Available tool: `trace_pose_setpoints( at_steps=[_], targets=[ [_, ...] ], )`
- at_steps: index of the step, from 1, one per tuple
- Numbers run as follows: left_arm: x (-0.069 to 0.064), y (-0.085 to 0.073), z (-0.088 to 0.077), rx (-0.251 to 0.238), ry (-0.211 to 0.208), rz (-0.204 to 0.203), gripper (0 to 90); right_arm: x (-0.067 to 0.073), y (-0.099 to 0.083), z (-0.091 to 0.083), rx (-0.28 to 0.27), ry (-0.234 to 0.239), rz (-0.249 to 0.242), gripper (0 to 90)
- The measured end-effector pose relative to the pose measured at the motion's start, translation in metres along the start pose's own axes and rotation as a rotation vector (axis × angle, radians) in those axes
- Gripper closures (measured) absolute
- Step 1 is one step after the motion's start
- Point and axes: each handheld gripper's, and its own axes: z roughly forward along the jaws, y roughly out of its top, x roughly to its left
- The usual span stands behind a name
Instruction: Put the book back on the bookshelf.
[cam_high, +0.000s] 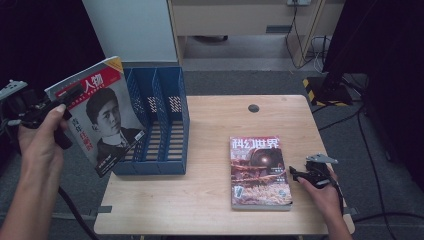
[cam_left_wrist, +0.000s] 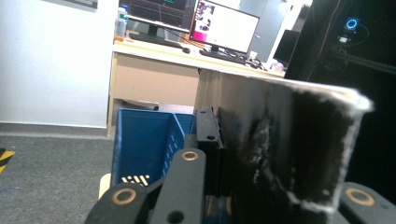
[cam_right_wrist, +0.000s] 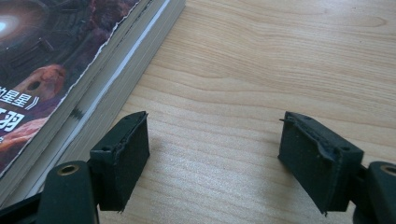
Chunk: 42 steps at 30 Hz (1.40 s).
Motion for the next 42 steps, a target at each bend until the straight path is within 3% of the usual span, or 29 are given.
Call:
trace_pose_setpoints(
  at_steps=[12, 25, 33, 42],
  targets=[
    [0.011, 0.006, -0.007, 0.005, 0.038, 0.009, 85.2, 0.0, 0.0, 0.0, 0.0, 0.0, 0.0, 24.3],
    [0.033, 0.013, 0.011, 0.026, 0.064, 0.014, 85.2, 0.0, 0.0, 0.0, 0.0, 0.0, -0.001, 24.3],
    [0.036, 0.014, 0.012, 0.03, 0.083, 0.037, 85.2, 0.001, -0.001, -0.001, 0.002, -0.001, 0.002, 24.4],
    [0.036, 0.008, 0.028, 0.009, 0.064, 0.033, 85.2, 0.002, -0.001, -0.001, 0.004, 0.001, 0.002, 24.3]
  ],
)
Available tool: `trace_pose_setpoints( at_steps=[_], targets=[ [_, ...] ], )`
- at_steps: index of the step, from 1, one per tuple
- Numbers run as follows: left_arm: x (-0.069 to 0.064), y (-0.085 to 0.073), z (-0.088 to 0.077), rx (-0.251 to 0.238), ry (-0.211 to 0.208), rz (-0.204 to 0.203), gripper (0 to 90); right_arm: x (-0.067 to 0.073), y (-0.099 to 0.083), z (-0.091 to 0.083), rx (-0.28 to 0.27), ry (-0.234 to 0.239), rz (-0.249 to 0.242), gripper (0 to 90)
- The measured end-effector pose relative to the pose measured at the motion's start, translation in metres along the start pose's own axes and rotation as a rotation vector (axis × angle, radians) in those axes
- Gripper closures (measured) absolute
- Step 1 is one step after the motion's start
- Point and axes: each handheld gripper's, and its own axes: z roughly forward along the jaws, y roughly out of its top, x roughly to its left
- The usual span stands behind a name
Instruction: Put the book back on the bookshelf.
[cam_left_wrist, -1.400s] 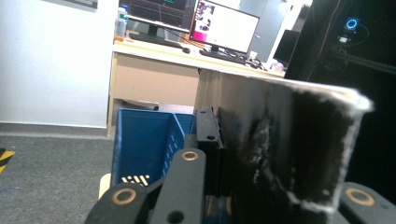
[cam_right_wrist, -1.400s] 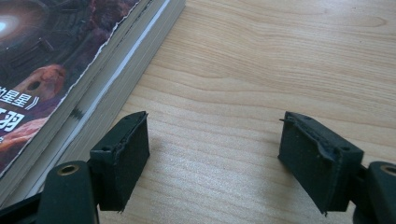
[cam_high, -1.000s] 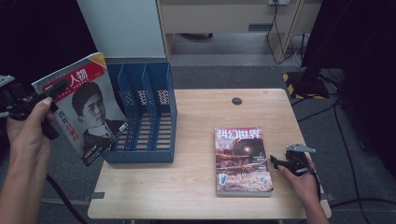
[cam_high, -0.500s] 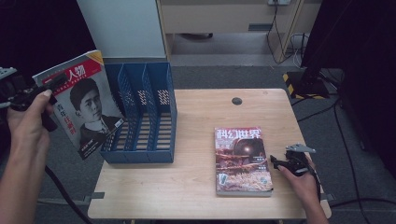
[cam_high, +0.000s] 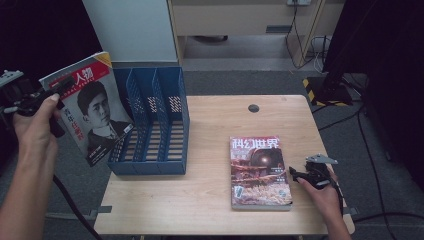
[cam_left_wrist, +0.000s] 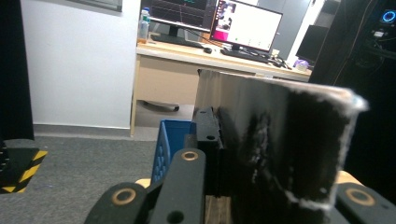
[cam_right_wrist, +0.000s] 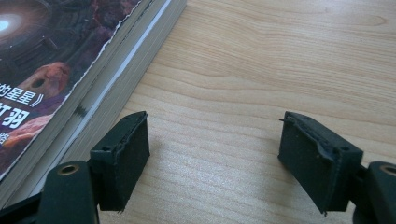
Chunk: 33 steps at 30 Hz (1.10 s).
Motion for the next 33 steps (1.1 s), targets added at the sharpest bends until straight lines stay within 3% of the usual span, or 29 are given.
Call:
trace_pose_setpoints(
  at_steps=[10, 17, 23, 33],
  targets=[
    [-0.004, -0.014, 0.021, 0.007, 0.021, 0.003, 85.2, 0.0, 0.0, 0.001, -0.002, -0.001, -0.007, 24.5],
    [-0.001, -0.023, 0.03, 0.0, 0.001, -0.021, 85.1, 0.0, 0.0, 0.001, -0.002, 0.0, -0.008, 24.5],
    [0.0, -0.025, 0.034, -0.008, -0.004, -0.027, 85.1, 0.001, 0.0, 0.0, -0.002, -0.003, -0.005, 24.6],
    [0.004, -0.022, 0.033, -0.016, 0.023, -0.022, 85.1, 0.0, 0.0, 0.001, -0.002, -0.003, -0.007, 24.5]
  ],
)
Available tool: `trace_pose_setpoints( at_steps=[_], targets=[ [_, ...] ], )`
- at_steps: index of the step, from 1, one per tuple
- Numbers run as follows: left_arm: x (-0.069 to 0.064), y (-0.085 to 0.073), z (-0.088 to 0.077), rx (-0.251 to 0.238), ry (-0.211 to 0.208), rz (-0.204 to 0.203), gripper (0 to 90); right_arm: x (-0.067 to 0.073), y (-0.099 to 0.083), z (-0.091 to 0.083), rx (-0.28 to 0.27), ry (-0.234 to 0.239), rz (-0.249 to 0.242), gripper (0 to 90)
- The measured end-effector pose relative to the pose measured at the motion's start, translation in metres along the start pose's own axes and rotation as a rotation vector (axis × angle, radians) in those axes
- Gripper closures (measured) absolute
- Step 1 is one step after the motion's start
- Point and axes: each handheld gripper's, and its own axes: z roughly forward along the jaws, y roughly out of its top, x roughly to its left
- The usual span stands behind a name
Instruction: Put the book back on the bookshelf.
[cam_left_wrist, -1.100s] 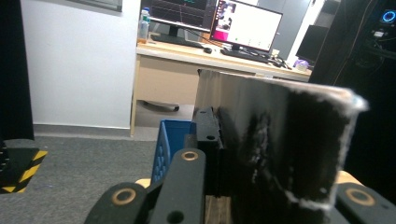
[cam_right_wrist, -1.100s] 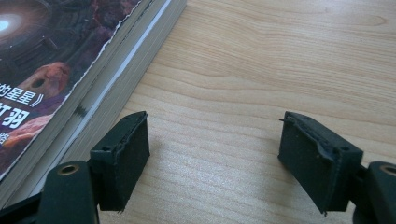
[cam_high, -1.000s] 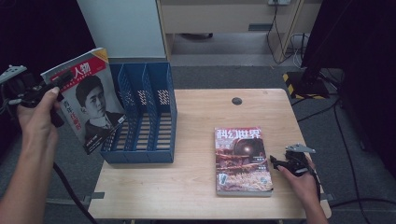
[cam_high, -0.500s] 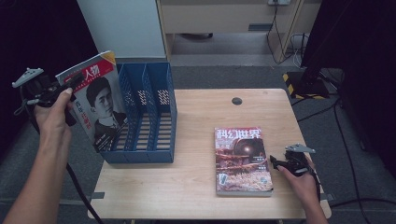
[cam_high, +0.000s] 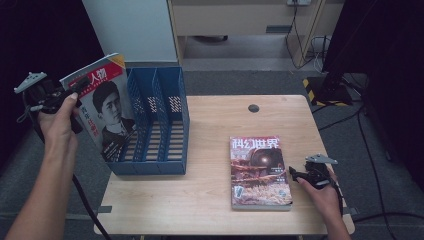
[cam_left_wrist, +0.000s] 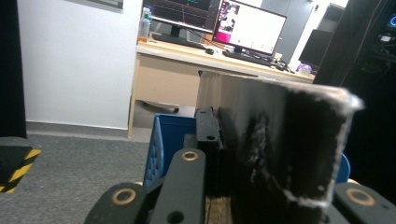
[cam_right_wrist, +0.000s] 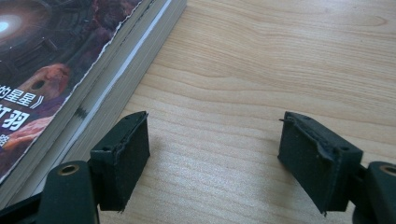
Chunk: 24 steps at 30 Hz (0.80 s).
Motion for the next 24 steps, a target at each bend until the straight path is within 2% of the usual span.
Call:
trace_pose_setpoints(
  at_steps=[4, 15, 19, 24],
  targets=[
    [0.002, -0.001, 0.0, 0.001, 0.006, 0.009, 85.0, 0.0, 0.0, 0.0, 0.0, 0.0, 0.0, 24.5],
    [0.003, -0.01, 0.01, -0.014, -0.005, -0.012, 85.0, 0.0, 0.0, 0.0, 0.0, 0.0, 0.0, 24.5],
    [0.005, -0.014, 0.012, -0.032, -0.008, -0.01, 84.8, 0.0, 0.0, 0.0, 0.0, 0.0, 0.0, 24.5],
    [0.008, -0.02, 0.014, -0.055, -0.019, -0.027, 84.7, 0.0, 0.0, 0.0, 0.0, 0.0, 0.0, 24.5]
  ],
)
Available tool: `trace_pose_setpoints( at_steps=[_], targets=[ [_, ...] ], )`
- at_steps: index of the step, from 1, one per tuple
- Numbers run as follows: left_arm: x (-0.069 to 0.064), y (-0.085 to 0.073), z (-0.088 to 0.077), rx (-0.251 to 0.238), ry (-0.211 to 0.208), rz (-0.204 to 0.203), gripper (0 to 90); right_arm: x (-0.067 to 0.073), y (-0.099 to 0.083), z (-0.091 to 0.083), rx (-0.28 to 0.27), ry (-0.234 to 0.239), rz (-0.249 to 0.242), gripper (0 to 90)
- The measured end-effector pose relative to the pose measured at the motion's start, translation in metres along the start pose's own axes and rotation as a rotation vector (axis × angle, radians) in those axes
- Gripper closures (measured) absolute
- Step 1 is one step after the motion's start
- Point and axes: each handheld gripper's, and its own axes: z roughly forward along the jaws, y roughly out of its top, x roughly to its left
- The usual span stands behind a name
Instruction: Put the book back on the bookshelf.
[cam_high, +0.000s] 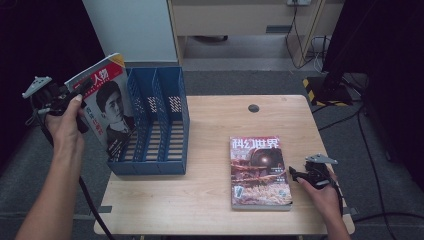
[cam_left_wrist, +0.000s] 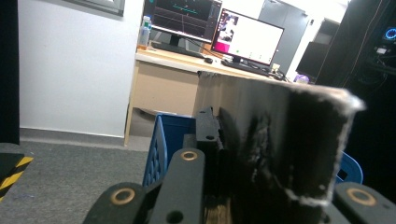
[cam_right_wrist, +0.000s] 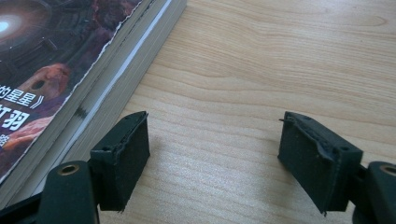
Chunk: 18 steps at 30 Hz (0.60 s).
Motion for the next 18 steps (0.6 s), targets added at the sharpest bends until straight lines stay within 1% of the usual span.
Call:
trace_pose_setpoints(
  at_steps=[6, 10, 18],
  targets=[
    [0.002, -0.008, 0.002, -0.01, -0.001, -0.012, 84.7, 0.0, 0.0, 0.0, 0.0, 0.0, 0.0, 24.5],
    [0.004, -0.013, 0.001, -0.008, 0.002, -0.011, 84.5, 0.0, 0.0, 0.0, 0.0, 0.0, 0.0, 24.5],
    [0.006, -0.023, 0.001, -0.006, 0.003, -0.038, 83.9, 0.0, 0.0, 0.0, 0.0, 0.0, 0.0, 24.5]
  ],
)
